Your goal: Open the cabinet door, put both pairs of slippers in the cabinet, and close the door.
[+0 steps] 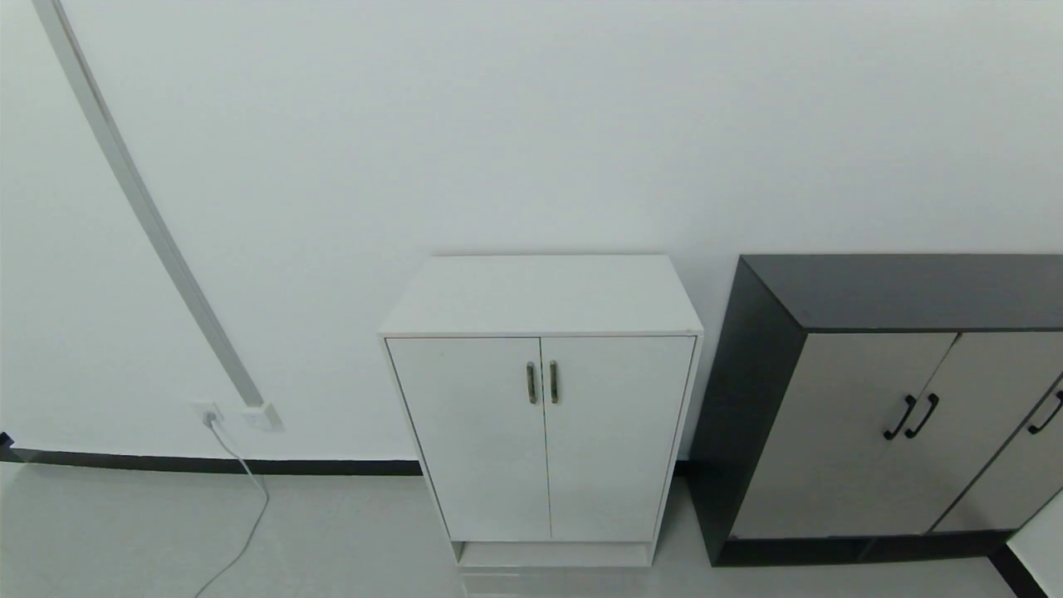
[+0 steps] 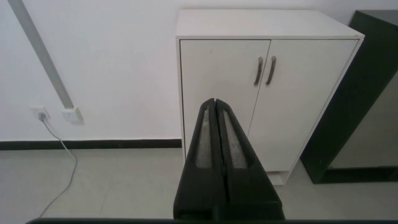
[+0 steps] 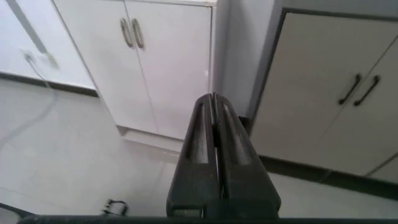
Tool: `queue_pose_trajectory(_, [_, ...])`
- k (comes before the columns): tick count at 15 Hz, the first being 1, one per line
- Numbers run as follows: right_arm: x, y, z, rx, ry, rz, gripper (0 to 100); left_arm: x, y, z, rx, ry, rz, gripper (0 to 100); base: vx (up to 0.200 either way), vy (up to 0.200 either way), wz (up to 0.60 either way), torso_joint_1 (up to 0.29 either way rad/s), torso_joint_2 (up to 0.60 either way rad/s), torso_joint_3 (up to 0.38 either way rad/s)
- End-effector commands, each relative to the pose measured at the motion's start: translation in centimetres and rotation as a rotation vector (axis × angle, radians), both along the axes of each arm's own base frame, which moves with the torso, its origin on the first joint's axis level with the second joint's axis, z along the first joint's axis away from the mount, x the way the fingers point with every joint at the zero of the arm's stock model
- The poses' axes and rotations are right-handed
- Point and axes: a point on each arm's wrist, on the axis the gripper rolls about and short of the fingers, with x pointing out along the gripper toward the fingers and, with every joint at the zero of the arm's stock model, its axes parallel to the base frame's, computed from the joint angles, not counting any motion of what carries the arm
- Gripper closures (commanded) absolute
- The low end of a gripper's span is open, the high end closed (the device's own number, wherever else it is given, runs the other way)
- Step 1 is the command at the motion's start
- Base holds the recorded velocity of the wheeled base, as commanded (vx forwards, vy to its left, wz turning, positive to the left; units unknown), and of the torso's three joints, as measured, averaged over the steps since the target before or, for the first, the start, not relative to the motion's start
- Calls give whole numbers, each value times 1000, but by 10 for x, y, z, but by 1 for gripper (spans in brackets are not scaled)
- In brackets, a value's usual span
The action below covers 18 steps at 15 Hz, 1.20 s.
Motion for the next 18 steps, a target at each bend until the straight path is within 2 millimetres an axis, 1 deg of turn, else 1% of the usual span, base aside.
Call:
queue_pose_trajectory(1, [6,-1,3,-47,59,-188,100,0,0,0,0,0,1,100,0,0,0,0,0,0])
queue_pose_trajectory(3, [-4,-2,2,-50,-54,-231,100,0,0,0,0,0,1,100,0,0,0,0,0,0])
queue_pose_trajectory(4, [-3,-2,1,-25,-53,-238,100,0,0,0,0,0,1,100,0,0,0,0,0,0])
queue_pose_trajectory(6, [-2,-1,0,94,-78,-234,100,0,0,0,0,0,1,100,0,0,0,0,0,0])
queue_pose_trajectory(7, [-1,0,0,121,-80,-171,100,0,0,0,0,0,1,100,0,0,0,0,0,0])
queue_pose_trajectory(8, [-1,4,-1,170,-71,-18,100,0,0,0,0,0,1,100,0,0,0,0,0,0])
queue_pose_trajectory(9, [-1,4,-1,179,-64,-7,100,0,0,0,0,0,1,100,0,0,0,0,0,0])
queue_pose_trajectory(11, [-1,3,0,128,-30,-244,100,0,0,0,0,0,1,100,0,0,0,0,0,0])
queue_pose_trajectory(12, [-9,4,-2,102,-106,-298,100,0,0,0,0,0,1,100,0,0,0,0,0,0])
queue_pose_trajectory(13, [-11,5,-3,66,-154,-233,100,0,0,0,0,0,1,100,0,0,0,0,0,0])
queue_pose_trajectory(15, [-9,6,-11,67,-126,-174,100,0,0,0,1,0,3,100,0,0,0,0,0,0])
queue_pose_trajectory(18, [-9,7,-11,93,-127,-159,100,0,0,0,0,0,3,100,0,0,0,0,0,0])
